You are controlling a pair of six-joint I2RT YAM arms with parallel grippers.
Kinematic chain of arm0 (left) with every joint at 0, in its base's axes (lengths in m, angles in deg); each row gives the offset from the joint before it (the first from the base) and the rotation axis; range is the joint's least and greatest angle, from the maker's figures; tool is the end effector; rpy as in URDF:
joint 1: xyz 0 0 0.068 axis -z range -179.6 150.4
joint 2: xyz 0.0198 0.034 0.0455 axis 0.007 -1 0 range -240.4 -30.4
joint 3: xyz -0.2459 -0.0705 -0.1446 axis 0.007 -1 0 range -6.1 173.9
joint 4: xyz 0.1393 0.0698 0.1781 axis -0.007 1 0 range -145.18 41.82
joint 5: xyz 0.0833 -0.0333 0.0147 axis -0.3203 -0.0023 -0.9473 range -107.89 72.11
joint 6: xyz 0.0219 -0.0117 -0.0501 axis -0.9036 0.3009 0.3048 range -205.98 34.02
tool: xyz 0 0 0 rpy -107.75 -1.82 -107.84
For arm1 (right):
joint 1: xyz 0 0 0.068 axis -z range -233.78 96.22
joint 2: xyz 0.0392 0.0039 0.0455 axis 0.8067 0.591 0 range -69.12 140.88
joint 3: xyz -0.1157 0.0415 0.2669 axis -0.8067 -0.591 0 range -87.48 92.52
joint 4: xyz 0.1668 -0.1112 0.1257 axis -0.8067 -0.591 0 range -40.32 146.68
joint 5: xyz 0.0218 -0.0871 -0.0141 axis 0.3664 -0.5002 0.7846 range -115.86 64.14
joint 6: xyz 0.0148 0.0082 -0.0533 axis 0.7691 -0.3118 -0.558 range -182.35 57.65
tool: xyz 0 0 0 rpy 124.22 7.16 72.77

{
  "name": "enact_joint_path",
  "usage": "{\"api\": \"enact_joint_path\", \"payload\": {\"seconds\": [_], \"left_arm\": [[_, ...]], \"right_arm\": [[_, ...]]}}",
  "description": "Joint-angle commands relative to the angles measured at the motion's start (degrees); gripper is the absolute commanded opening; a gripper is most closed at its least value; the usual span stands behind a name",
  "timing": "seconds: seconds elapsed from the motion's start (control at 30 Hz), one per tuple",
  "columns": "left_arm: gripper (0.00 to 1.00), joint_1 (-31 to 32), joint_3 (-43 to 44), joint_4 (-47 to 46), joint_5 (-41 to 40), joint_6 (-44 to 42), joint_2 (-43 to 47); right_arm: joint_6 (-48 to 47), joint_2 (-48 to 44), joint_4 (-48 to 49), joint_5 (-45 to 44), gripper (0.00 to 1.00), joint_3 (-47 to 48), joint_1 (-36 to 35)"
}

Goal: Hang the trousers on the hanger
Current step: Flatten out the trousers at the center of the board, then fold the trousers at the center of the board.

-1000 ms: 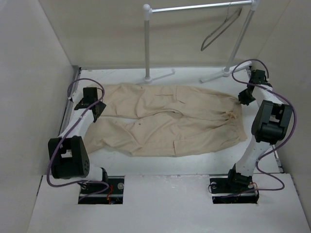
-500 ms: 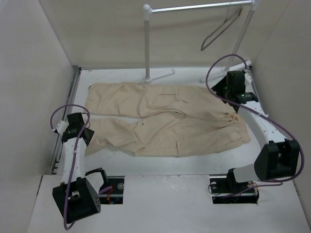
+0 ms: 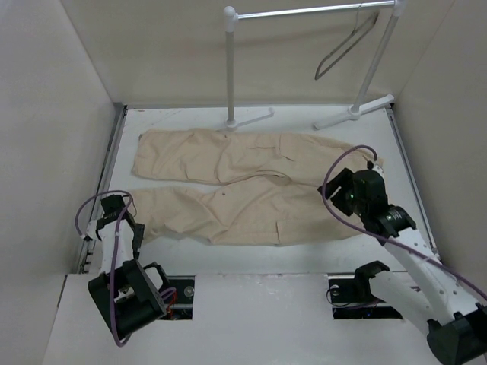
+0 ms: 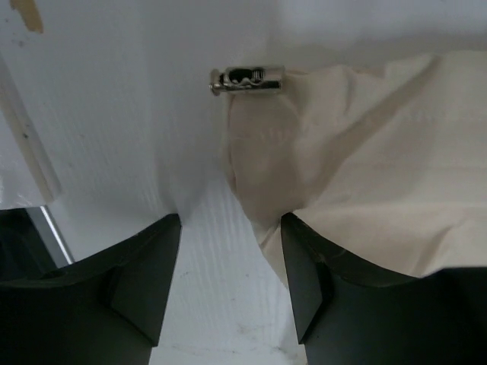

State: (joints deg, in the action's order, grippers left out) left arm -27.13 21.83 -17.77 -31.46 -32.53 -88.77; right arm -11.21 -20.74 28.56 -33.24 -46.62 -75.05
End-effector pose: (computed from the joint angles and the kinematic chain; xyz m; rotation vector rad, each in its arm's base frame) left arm 0.1119 0.0685 0.1946 -1.8055 2.0177 0.1948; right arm 0.1376 0.0483 0.2926 0.6501 2.1490 0.5638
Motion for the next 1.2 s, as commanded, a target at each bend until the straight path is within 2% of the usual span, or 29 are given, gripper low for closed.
{"api": "enact_joint_path", "payload": {"seconds": [0.0, 0.1, 0.17, 0.27, 0.33, 0.47, 0.63, 0.8, 0.93, 0.97, 1.1, 1.17], "left_arm": [[0.52, -1.7, -1.0, -7.6, 0.1, 1.7, -2.0], [0.44, -2.0, -0.5, -12.2, 0.4, 1.1, -4.3], [0.34, -2.1, 0.4, -14.7, 0.1, 0.5, -6.0], [0.13, -2.7, 3.1, -14.9, -1.9, -1.1, -7.7], [0.07, -2.7, 5.1, -13.2, -4.6, -1.6, -7.4], [0.04, 1.5, 9.1, -10.2, -12.4, 0.2, -7.0], [0.02, 4.9, 11.7, -8.8, -14.1, 1.1, -6.9], [0.02, 5.2, 12.1, -9.6, -12.2, 1.4, -6.8], [0.02, 5.2, 11.4, -9.8, -11.6, 1.5, -6.1], [0.02, 5.2, 11.4, -9.5, -11.6, 1.4, -5.9], [0.02, 4.7, 11.6, -8.1, -11.8, 0.8, -4.0], [0.01, 4.6, 12.9, -6.7, -12.1, 0.2, -2.5]], "right_arm": [[0.5, -5.9, -6.5, -0.4, 0.69, -4.5, 5.0], [0.6, -9.0, -11.2, -0.4, 0.72, -8.4, 14.2], [1.1, -9.4, -13.3, -0.5, 0.69, -9.9, 19.7], [3.3, -9.8, -18.1, -3.4, 0.67, -6.8, 24.0], [4.8, -7.8, -21.5, -5.9, 0.61, -6.1, 25.9], [5.9, -4.5, -22.4, -8.5, 0.59, -6.8, 29.8], [6.5, 1.2, -21.6, -8.4, 0.56, -6.3, 34.8], [6.3, 6.5, -14.3, -7.7, 0.56, -7.7, 35.0], [5.0, 11.1, -4.5, -5.6, 0.54, -9.7, 35.0], [4.7, 12.6, -3.1, -5.6, 0.5, -9.8, 35.0], [4.2, 15.0, -3.0, -5.0, 0.13, -9.6, 35.6], [3.5, 11.8, -5.8, -5.0, 0.04, -8.3, 37.1]]}}
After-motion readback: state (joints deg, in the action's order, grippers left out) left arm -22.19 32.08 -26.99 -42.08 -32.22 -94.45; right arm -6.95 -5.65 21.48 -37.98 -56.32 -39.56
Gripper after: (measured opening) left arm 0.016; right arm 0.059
